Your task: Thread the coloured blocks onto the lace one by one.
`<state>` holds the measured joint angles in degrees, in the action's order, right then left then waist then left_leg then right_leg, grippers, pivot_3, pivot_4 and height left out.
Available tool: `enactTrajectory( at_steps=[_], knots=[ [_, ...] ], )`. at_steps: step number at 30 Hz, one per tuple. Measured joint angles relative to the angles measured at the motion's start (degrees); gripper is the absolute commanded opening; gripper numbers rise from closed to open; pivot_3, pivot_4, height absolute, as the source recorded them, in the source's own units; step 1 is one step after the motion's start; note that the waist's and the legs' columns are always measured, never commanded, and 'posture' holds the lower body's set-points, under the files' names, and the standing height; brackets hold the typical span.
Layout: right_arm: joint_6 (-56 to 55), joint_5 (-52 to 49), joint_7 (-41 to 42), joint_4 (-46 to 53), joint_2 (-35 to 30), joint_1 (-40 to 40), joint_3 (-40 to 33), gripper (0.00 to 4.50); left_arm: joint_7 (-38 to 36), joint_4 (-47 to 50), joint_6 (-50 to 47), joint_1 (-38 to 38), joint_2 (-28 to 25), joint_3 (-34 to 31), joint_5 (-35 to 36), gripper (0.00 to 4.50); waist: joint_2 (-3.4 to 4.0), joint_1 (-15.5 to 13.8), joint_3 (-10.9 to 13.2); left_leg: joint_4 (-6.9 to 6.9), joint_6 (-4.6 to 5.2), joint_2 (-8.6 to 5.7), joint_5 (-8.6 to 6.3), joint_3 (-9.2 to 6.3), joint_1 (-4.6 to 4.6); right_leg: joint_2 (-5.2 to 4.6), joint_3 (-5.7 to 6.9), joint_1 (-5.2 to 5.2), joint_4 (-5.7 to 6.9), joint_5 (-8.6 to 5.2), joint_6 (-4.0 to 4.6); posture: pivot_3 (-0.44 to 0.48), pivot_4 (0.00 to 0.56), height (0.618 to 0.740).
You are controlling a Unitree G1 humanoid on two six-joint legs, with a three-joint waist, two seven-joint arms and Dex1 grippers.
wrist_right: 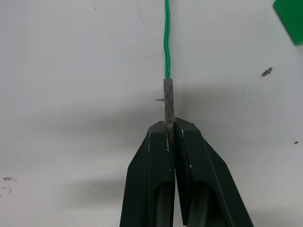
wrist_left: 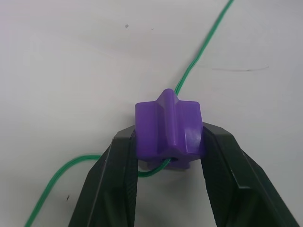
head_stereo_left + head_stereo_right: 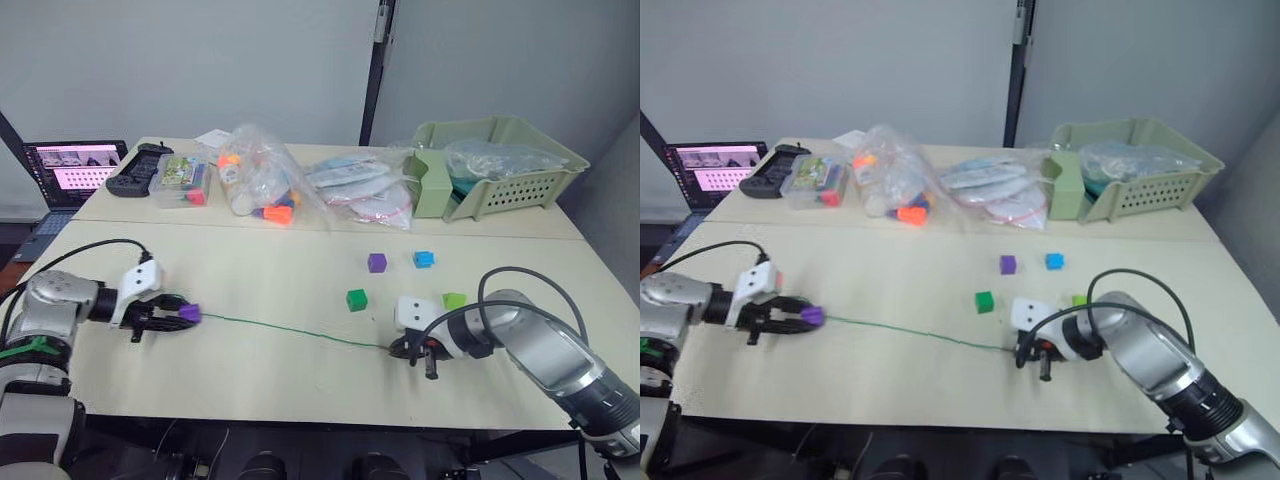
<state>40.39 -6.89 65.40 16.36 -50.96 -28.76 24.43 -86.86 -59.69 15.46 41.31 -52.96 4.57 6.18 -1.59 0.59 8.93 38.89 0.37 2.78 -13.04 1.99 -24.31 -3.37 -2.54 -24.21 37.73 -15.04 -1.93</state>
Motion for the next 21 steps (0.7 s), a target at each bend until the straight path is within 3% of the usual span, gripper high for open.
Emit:
enactTrajectory(
  at_steps=[3, 5, 11, 21],
  knots=[
    [-0.5, 0.6, 0.5, -0.7, 0.0, -0.3, 0.0, 0.0, 1.4, -3.2, 0.8, 0.6, -1.0, -0.9, -0.9, 1.37, 0.0, 0.1, 0.0, 0.01, 0.0, 0.03, 0.0, 0.01, 0.06, 0.03, 0.01, -0.02, 0.14, -0.02, 0.03, 0.0, 0.15, 0.732],
    [-1.0, 1.0, 0.8, -1.0, 0.0, -0.3, 0.0, 0.0, 1.8, -4.6, 0.7, 0.9, -1.2, -1.5, -1.3, 2.41, 0.0, 0.3, 0.0, 0.01, 0.0, 0.05, 0.0, 0.06, 0.08, 0.03, 0.0, -0.04, 0.18, -0.03, 0.05, 0.0, 0.15, 0.732],
    [-1.2, 1.4, 1.3, -1.2, 0.0, -0.6, 0.0, 0.0, -2.2, -3.3, -5.5, 2.5, -1.4, -2.1, -1.3, 4.36, -0.16, 0.0, 0.1, 0.05, -0.01, 0.05, 0.01, 0.05, 0.0, 0.03, 0.02, -0.08, 0.24, -0.03, 0.06, 0.0, 0.15, 0.732],
    [-0.8, 1.6, 2.0, -1.2, 1.9, -2.0, 0.1, 0.0, -4.6, 35.2, -28.9, 0.4, 2.1, -3.3, 12.4, 4.46, -0.24, -0.1, 0.1, 0.09, -0.01, 0.02, 0.01, 0.02, -0.01, 0.0, -0.02, -0.06, 0.28, -0.03, 0.05, 0.0, 0.15, 0.732]
  ],
)
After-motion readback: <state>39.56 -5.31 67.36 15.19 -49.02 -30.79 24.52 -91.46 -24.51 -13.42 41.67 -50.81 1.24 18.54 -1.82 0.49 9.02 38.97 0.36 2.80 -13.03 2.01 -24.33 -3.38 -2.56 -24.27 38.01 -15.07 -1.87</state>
